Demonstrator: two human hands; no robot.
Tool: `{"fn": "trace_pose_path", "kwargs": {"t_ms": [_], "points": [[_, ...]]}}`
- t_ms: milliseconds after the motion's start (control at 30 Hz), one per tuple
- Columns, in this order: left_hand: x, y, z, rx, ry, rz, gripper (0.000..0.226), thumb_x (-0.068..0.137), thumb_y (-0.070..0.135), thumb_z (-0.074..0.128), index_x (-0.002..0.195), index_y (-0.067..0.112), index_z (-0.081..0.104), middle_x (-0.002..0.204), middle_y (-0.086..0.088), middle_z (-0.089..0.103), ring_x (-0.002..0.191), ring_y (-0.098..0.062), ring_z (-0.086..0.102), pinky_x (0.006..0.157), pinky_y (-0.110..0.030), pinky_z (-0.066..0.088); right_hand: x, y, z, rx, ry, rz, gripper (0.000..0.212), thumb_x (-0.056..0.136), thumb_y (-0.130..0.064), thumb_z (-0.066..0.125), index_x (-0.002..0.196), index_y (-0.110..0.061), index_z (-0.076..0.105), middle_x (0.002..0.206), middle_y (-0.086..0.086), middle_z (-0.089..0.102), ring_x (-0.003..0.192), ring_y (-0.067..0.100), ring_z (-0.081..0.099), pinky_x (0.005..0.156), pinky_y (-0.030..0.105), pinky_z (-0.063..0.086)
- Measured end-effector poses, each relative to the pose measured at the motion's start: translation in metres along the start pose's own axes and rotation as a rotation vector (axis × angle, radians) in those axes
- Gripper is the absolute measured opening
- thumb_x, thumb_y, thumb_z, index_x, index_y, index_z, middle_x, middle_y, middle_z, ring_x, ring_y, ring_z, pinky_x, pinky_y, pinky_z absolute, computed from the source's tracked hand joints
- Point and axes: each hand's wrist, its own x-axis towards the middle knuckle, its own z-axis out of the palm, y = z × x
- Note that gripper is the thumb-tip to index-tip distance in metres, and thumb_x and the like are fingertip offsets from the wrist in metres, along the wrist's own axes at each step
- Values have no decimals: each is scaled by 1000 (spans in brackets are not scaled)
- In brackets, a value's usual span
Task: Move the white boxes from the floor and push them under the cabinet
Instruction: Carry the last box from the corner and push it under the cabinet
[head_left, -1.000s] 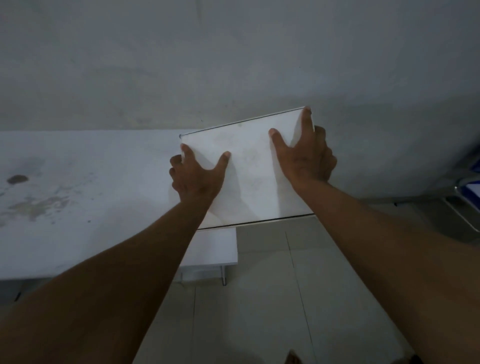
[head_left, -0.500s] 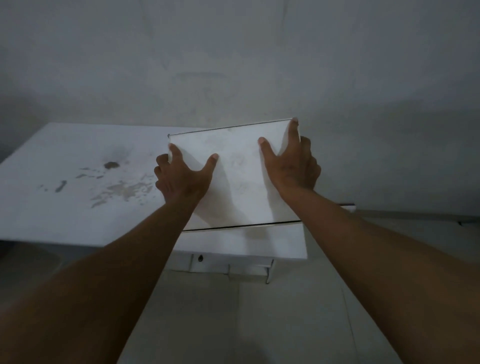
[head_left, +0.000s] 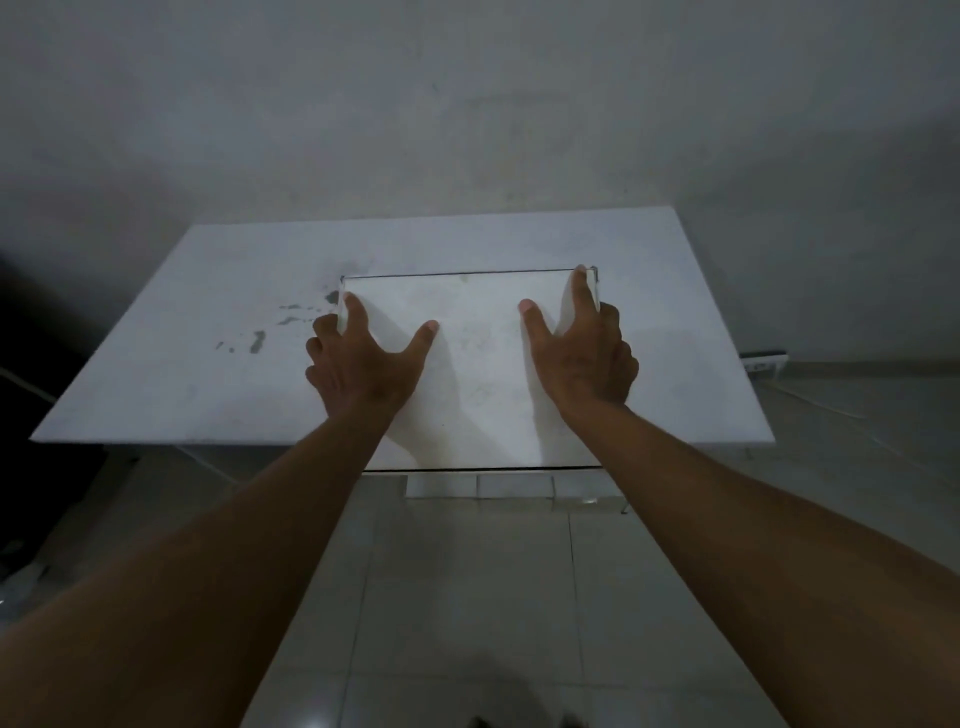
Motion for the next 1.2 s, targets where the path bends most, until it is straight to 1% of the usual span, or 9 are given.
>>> {"fn": "trace_pose_path", "kwargs": {"t_ms": [267, 367, 533, 667, 800, 967, 1100, 1200], "points": [[-22, -91, -29, 45, 18, -81, 106, 71, 81, 54, 151, 18, 23, 141, -16, 37, 127, -37, 37, 103, -52, 32, -78, -32, 39, -14, -77, -22, 76, 85, -75, 40, 149, -40, 20, 131, 9, 52, 103, 38, 58, 89, 45, 41], [-21, -123, -44, 58, 8, -72, 106, 72, 81, 54, 151, 18, 23, 141, -16, 36, 127, -37, 37, 102, -51, 33, -107, -49, 56, -6, -84, -16, 75, 84, -75, 40, 149, -41, 22, 129, 8, 53, 103, 38, 58, 90, 45, 40], [-13, -186, -70, 62, -56, -45, 107, 73, 80, 55, 152, 18, 19, 142, -16, 35, 128, -36, 36, 102, -50, 36, -157, -82, 93, -9, -65, 59, 75, 81, -77, 41, 147, -43, 24, 129, 6, 53, 102, 38, 59, 87, 45, 41], [-8, -256, -91, 98, -88, -48, 107, 73, 80, 54, 153, 18, 18, 144, -16, 33, 130, -37, 34, 104, -50, 33, -211, -112, 130, -7, -98, 89, 76, 81, -77, 40, 147, -43, 25, 131, 5, 52, 110, 35, 57, 88, 43, 41], [-8, -311, -100, 110, -145, -51, 108, 73, 80, 54, 153, 19, 17, 149, -18, 31, 134, -39, 31, 106, -51, 31, -257, -127, 164, -15, -140, 127, 76, 81, -76, 41, 148, -44, 24, 136, 5, 50, 115, 33, 54, 92, 44, 40], [-15, -364, -89, 150, -192, -105, 106, 73, 79, 55, 152, 19, 19, 147, -17, 32, 134, -37, 31, 108, -51, 28, -299, -123, 207, -61, -183, 178, 75, 81, -77, 41, 147, -45, 24, 141, 3, 45, 116, 34, 54, 95, 45, 39], [-24, -399, -62, 149, -238, -149, 106, 74, 79, 55, 153, 19, 16, 148, -18, 30, 134, -38, 31, 108, -51, 28, -321, -108, 242, -96, -200, 159, 74, 83, -76, 40, 147, -43, 24, 138, 4, 48, 110, 34, 57, 89, 44, 43], [-27, -428, -29, 186, -269, -174, 105, 74, 80, 53, 152, 20, 16, 148, -17, 30, 134, -39, 32, 109, -53, 28, -333, -87, 276, -126, -227, 162, 75, 84, -76, 40, 148, -42, 23, 138, 4, 48, 110, 34, 57, 89, 44, 43]]}}
